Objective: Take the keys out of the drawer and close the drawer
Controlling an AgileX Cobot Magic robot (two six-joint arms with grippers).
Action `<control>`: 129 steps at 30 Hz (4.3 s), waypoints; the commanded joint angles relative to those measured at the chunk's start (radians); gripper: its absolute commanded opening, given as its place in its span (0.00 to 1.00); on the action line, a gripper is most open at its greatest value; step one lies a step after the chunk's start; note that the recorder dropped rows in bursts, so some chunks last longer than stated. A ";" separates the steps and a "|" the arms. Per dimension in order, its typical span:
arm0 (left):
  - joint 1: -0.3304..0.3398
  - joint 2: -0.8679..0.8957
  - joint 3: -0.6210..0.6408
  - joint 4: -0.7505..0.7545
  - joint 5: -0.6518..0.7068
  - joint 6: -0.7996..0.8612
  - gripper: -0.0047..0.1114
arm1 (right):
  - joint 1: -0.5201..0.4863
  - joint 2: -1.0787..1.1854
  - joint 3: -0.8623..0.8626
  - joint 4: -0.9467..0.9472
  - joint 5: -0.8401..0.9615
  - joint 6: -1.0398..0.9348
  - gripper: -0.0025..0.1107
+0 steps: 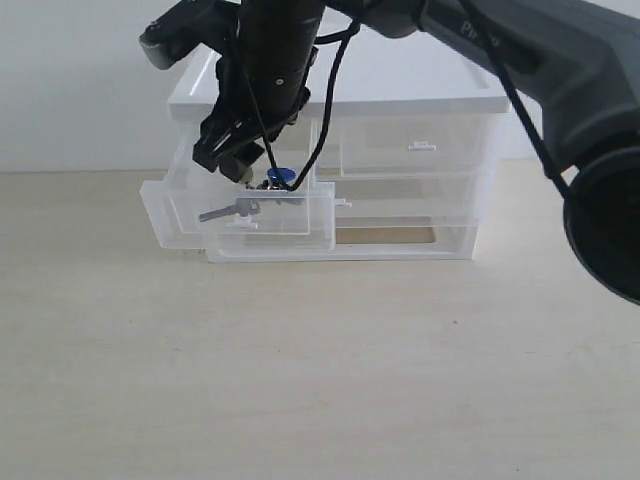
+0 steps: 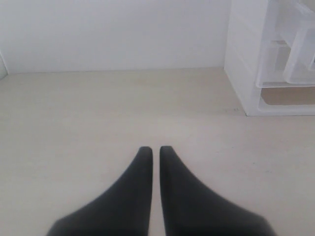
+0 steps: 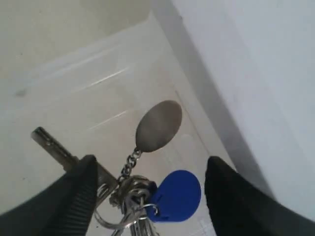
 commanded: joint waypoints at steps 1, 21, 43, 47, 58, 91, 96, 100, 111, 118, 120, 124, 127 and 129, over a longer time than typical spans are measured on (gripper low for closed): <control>0.002 -0.003 0.004 0.002 -0.004 -0.001 0.08 | -0.002 0.028 -0.002 -0.016 -0.003 0.010 0.51; 0.002 -0.003 0.004 0.002 -0.004 -0.001 0.08 | -0.002 0.115 -0.002 -0.181 -0.037 -0.014 0.02; 0.002 -0.003 0.004 0.002 -0.004 -0.001 0.08 | 0.021 -0.066 -0.002 -0.064 -0.070 0.001 0.02; 0.002 -0.003 0.004 0.002 -0.004 -0.001 0.08 | 0.051 -0.094 -0.002 -0.085 -0.088 0.001 0.02; 0.002 -0.003 0.004 0.002 -0.004 -0.001 0.08 | 0.044 -0.089 -0.002 -0.114 -0.003 0.133 0.23; 0.002 -0.003 0.004 0.002 -0.004 -0.001 0.08 | -0.001 0.093 -0.001 -0.125 -0.003 0.065 0.02; 0.002 -0.003 0.004 0.002 -0.004 -0.001 0.08 | -0.001 0.070 -0.001 -0.128 -0.003 0.065 0.02; 0.002 -0.003 0.004 0.002 -0.004 -0.001 0.08 | -0.001 0.042 -0.002 -0.128 -0.003 0.065 0.02; 0.002 -0.003 0.004 0.002 -0.004 -0.001 0.08 | -0.001 -0.045 -0.002 -0.116 -0.003 0.074 0.02; 0.002 -0.003 0.004 0.002 -0.004 -0.001 0.08 | -0.001 -0.051 -0.002 -0.074 -0.003 0.067 0.02; 0.002 -0.003 0.004 0.002 -0.004 -0.001 0.08 | -0.001 -0.049 -0.002 -0.072 -0.003 0.064 0.09; 0.002 -0.003 0.004 0.002 -0.004 -0.001 0.08 | -0.003 -0.043 -0.002 -0.072 -0.003 0.093 0.50; 0.002 -0.003 0.004 0.002 -0.004 -0.001 0.08 | -0.003 -0.023 -0.002 -0.138 -0.003 0.172 0.57; 0.002 -0.003 0.004 0.002 -0.004 -0.001 0.08 | -0.003 -0.004 -0.002 -0.154 -0.003 0.184 0.48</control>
